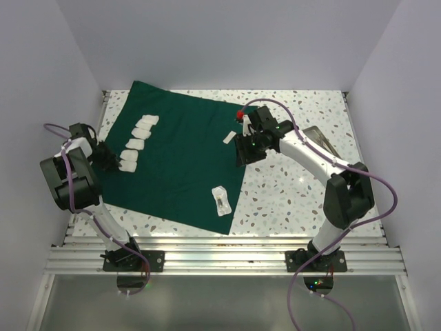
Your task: Prepare the surgical pack
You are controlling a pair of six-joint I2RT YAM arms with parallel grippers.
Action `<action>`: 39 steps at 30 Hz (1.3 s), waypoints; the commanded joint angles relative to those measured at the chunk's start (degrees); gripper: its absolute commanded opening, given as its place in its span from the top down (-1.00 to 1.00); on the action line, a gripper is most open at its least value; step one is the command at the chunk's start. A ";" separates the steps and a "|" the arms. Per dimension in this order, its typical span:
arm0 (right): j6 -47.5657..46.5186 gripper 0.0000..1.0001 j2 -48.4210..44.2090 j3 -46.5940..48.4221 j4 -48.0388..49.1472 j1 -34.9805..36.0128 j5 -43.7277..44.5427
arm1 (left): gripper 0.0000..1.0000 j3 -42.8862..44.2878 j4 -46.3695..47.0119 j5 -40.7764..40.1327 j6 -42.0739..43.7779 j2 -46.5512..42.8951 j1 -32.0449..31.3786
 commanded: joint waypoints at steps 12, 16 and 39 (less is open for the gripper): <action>1.08 0.06 1.48 3.49 1.24 -0.12 -2.65 | 1.00 -4.23 1.22 7.45 1.40 -13.27 0.42; 1.17 0.06 1.65 3.58 1.42 -0.12 -2.91 | 1.00 -4.24 2.09 10.25 0.87 -14.25 0.33; -0.24 0.06 0.77 2.79 0.72 -0.03 -1.60 | 1.00 1.39 11.76 18.96 -8.71 -3.09 0.51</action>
